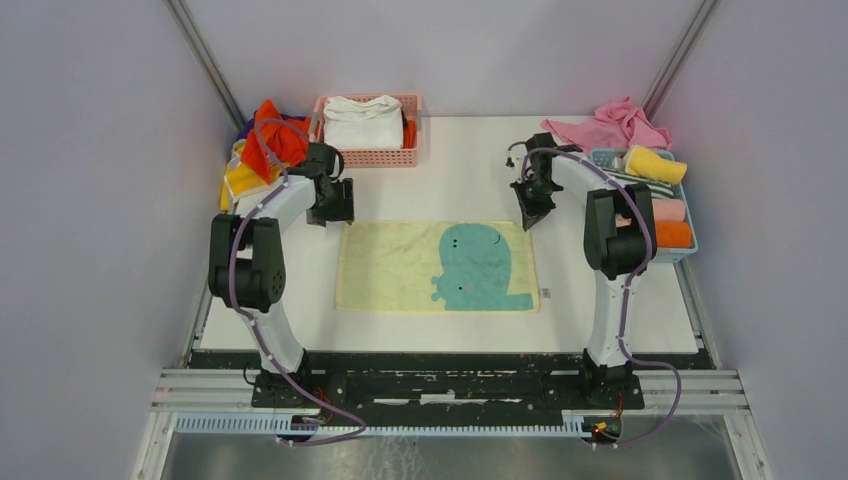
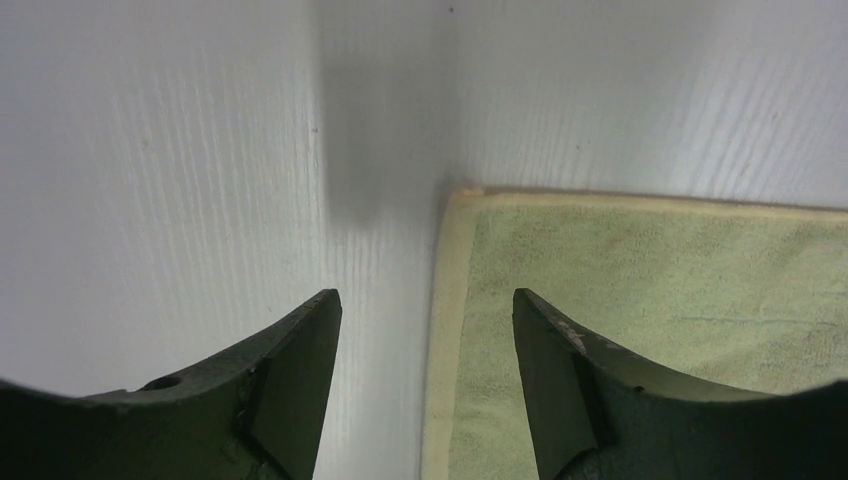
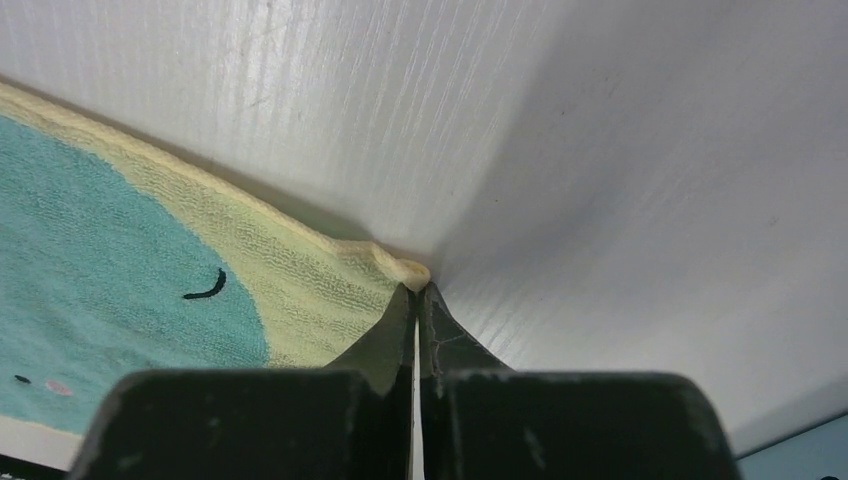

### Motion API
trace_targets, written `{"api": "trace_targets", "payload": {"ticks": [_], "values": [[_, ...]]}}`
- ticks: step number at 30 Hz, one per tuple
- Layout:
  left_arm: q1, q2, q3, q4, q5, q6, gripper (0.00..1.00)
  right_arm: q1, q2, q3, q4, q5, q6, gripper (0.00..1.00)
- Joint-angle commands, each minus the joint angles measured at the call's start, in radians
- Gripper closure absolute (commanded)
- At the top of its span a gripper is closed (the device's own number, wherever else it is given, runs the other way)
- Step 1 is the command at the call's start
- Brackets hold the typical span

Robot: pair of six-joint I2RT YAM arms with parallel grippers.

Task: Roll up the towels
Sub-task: Fold the towel at the center of the board.

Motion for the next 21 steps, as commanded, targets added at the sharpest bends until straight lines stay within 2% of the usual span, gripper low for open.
{"api": "trace_targets", "payload": {"ticks": [1,5,8,19,21], "values": [[0.024,0.058,0.084,-0.006,0.044,0.033,0.31,0.027,-0.013,-0.055,0.068,0.111,-0.042,0.99],[0.026,0.111,0.121,-0.015,0.045,0.035,0.39,0.034,-0.014,-0.058,0.071,0.114,-0.043,0.99],[0.025,0.152,0.158,-0.026,0.067,0.040,0.49,0.039,-0.013,-0.061,0.067,0.116,-0.050,1.00],[0.014,0.234,0.180,-0.028,0.106,0.042,0.51,0.050,-0.006,-0.059,0.059,0.126,-0.060,0.99],[0.006,0.259,0.186,-0.043,0.090,0.043,0.54,0.050,-0.006,-0.060,0.057,0.131,-0.062,0.99]]}}
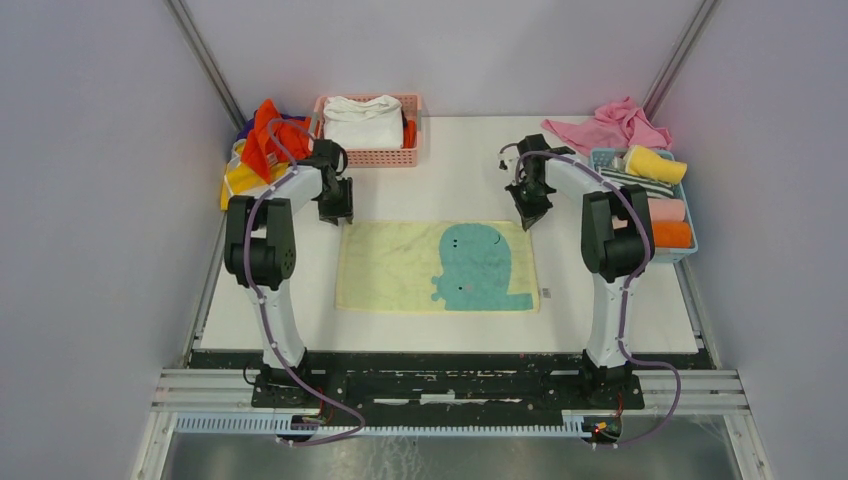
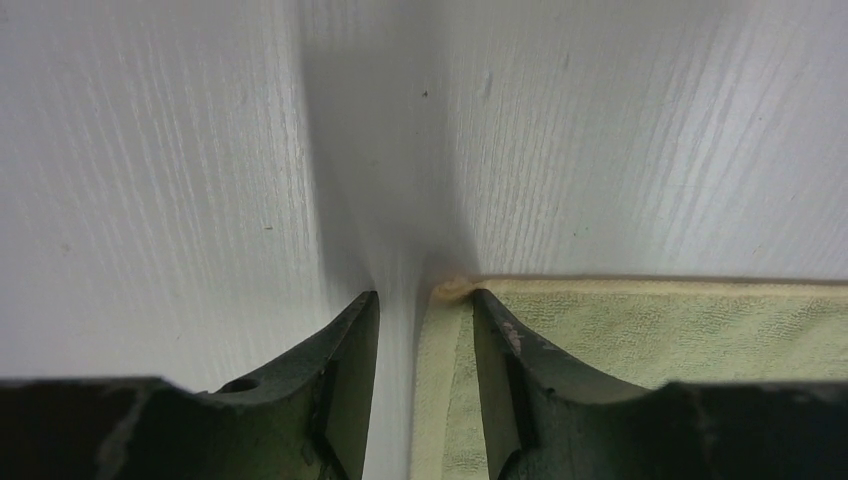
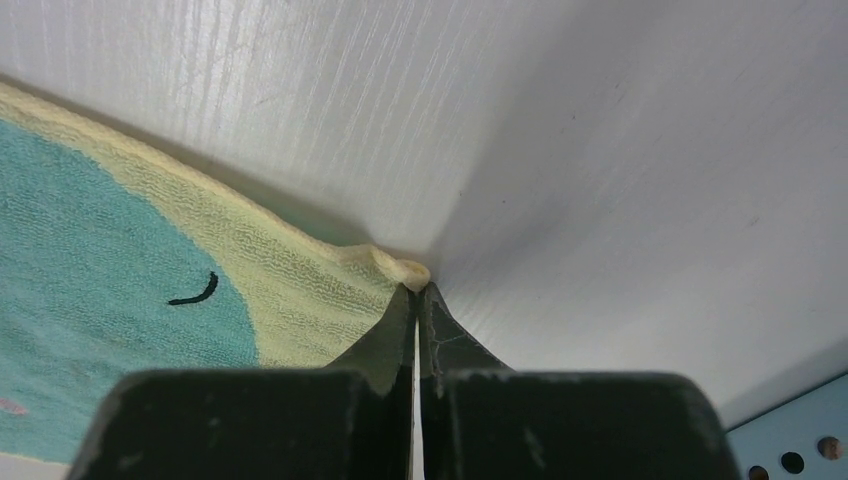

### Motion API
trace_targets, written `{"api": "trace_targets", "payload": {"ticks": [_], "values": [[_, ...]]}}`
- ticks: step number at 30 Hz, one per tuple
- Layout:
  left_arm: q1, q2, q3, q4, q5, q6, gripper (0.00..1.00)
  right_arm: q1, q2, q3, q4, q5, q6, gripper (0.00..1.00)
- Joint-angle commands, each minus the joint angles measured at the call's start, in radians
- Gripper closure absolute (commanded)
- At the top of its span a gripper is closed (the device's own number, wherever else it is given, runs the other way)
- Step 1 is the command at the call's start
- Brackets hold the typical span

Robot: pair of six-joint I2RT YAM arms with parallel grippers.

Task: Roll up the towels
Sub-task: Fold the towel at the center of the board.

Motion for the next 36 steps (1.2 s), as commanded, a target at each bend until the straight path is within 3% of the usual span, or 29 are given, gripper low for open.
{"api": "trace_targets", "payload": {"ticks": [1,8,14,19,26,31,36], "values": [[-0.020,0.062,0.034,-0.023,-0.001,0.046,0.56,0.007,0.018,-0.026,0.021,0.045,-0.024,0.99],[-0.092,0.079,-0.014,-0.073,-0.086,0.061,0.67,0.006,0.009,-0.029,0.020,0.068,-0.035,0.99],[-0.107,0.031,0.033,-0.070,-0.139,0.065,0.97,0.007,-0.033,0.002,0.028,0.078,-0.035,0.99],[-0.097,-0.040,0.126,-0.002,-0.154,0.071,0.97,-0.008,-0.061,0.080,0.026,0.101,-0.033,1.00],[-0.086,-0.018,0.284,-0.019,-0.167,0.085,0.97,-0.028,-0.090,0.205,0.003,0.139,-0.050,0.99],[-0.086,-0.118,0.203,0.031,-0.159,0.079,0.97,-0.028,-0.176,0.157,0.005,0.145,-0.044,0.99],[-0.086,-0.270,0.038,0.076,-0.144,0.046,0.97,-0.026,-0.342,-0.001,0.041,0.143,0.029,1.00]]}}
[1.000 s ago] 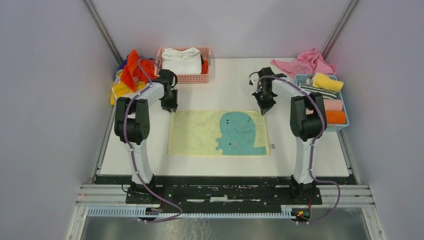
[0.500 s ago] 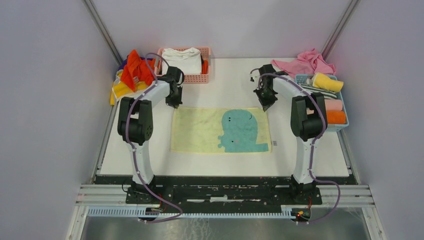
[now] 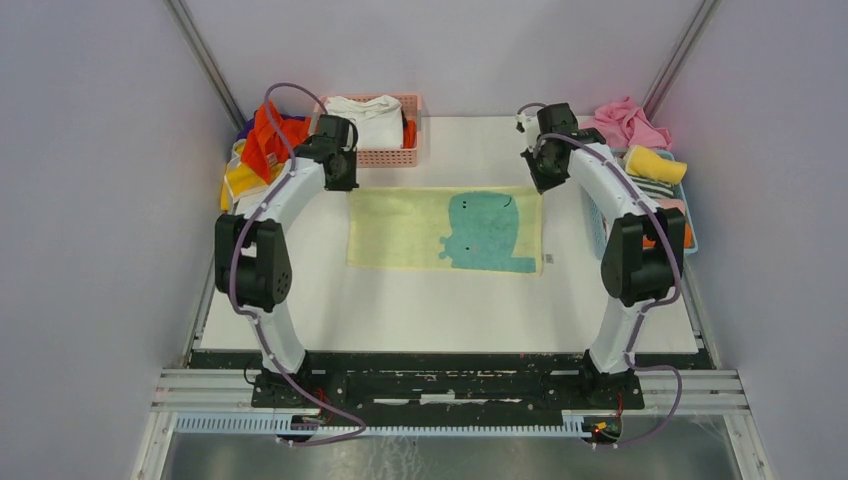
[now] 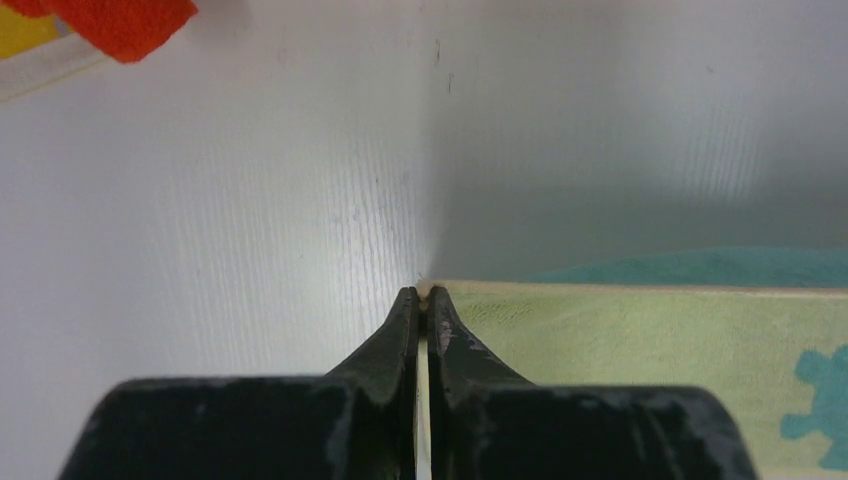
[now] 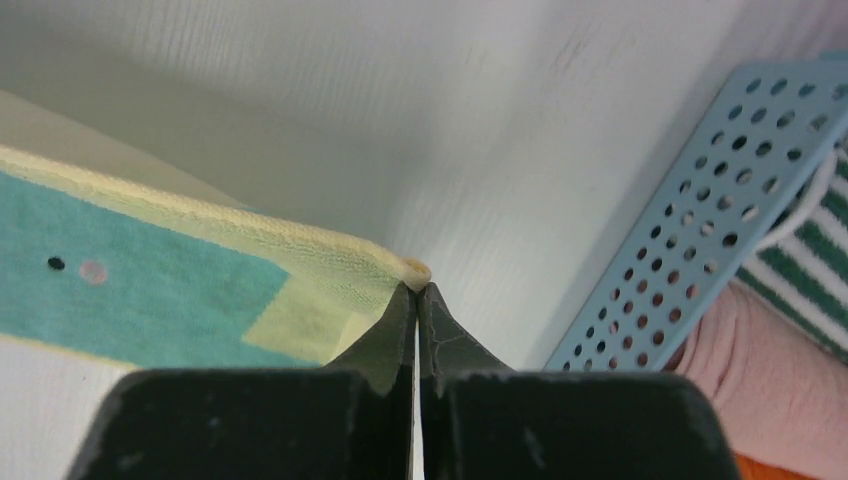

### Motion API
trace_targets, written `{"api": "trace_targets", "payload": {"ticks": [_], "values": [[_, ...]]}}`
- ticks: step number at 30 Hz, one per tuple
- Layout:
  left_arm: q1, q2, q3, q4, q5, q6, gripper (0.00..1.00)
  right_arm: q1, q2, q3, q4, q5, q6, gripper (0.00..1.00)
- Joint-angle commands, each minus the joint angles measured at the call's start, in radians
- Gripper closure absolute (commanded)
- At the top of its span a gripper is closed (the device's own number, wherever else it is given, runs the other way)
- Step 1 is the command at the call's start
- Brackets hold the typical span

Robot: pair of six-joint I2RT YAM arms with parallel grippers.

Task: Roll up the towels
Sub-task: Fold the towel at the center of the board.

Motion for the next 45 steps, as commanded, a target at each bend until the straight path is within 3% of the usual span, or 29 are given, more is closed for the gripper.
{"api": "trace_targets", "payload": {"ticks": [1,11,17,22,28,34,39,45], "values": [[0.008,-0.181,-0.129,0.064,-0.001,-0.004,0.97,0.001,-0.193,-0.129,0.035,0.030,0.074,0.99],[0.007,-0.354,-0.426,0.103,0.074,-0.083,0.97,0.009,-0.416,-0.490,0.142,0.018,0.280,0.99],[0.006,-0.331,-0.463,0.107,0.067,-0.089,0.97,0.010,-0.448,-0.641,0.212,-0.026,0.361,0.99],[0.006,-0.257,-0.326,0.123,0.068,-0.088,0.97,0.009,-0.392,-0.561,0.243,0.014,0.350,0.99],[0.006,-0.116,-0.105,0.173,0.052,-0.052,0.97,0.010,-0.240,-0.354,0.274,0.120,0.246,0.99],[0.007,0.004,0.014,0.190,0.023,-0.003,0.97,0.002,-0.132,-0.223,0.284,0.171,0.157,1.00],[0.007,-0.003,-0.019,0.190,0.005,0.007,0.97,0.002,-0.118,-0.199,0.230,0.155,0.144,0.99],[0.009,-0.108,-0.156,0.191,0.015,-0.026,0.97,0.003,-0.228,-0.318,0.202,0.134,0.182,1.00]]}}
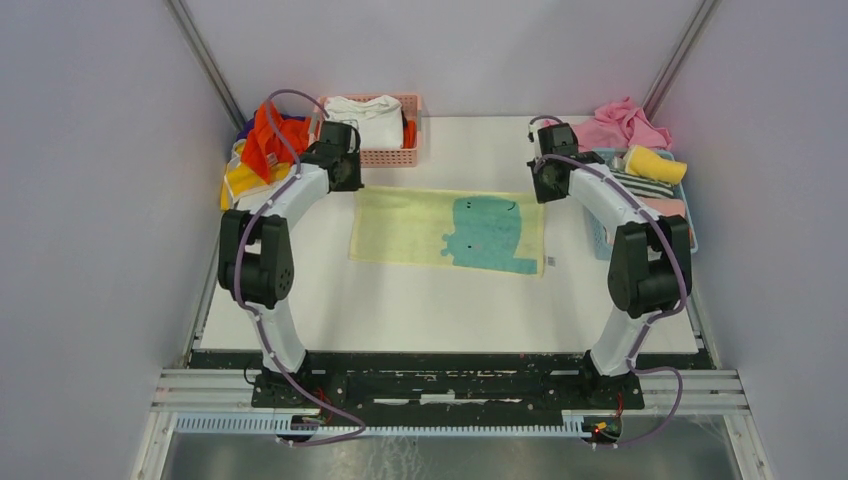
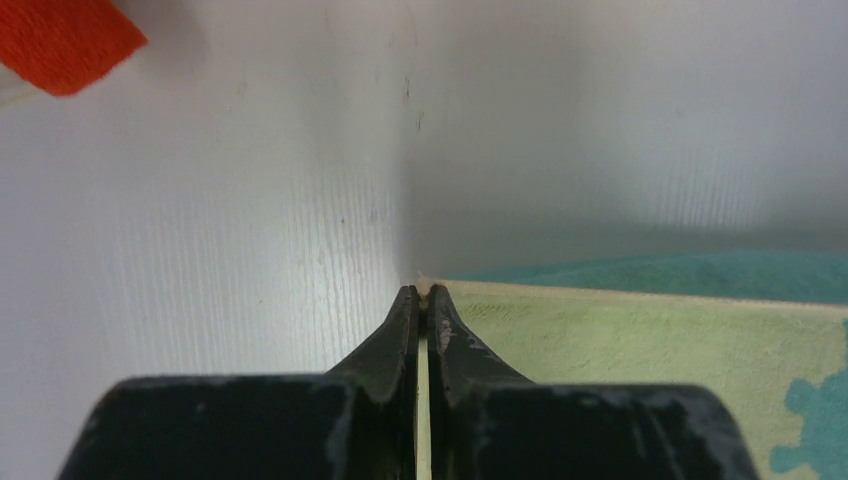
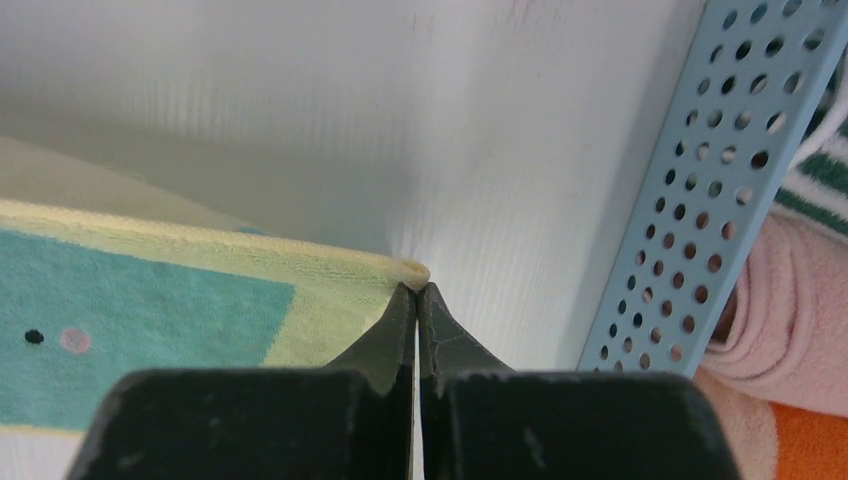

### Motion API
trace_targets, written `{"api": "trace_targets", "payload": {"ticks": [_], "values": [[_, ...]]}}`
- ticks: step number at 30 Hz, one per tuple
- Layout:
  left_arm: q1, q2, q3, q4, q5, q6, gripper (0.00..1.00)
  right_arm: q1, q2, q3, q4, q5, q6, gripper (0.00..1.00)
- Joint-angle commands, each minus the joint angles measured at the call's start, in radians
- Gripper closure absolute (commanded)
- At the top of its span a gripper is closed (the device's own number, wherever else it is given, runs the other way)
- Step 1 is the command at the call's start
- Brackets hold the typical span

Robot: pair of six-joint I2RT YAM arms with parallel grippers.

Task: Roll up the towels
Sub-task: Fold the towel at the center of the board.

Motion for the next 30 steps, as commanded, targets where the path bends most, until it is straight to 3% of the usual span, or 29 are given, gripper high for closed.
{"api": "trace_targets", "payload": {"ticks": [1,11,19,30], "values": [[0.008,-0.110,-0.081,0.001,-0.011,0.008,0.97,-0.003,-0.120,-0.069,-0.042,0.004,0.018,1.00],[0.003,-0.207,-0.262,-0.060,0.044,-0.048,0.97,-0.003,-0.294,-0.287,-0.035,-0.101,0.156,1.00],[0.001,-0.209,-0.351,-0.090,0.007,-0.069,0.97,-0.002,-0.336,-0.474,0.015,-0.181,0.240,0.99],[-0.032,-0.201,-0.370,-0.105,-0.018,-0.090,0.97,-0.002,-0.284,-0.495,0.007,-0.170,0.267,0.99]]}}
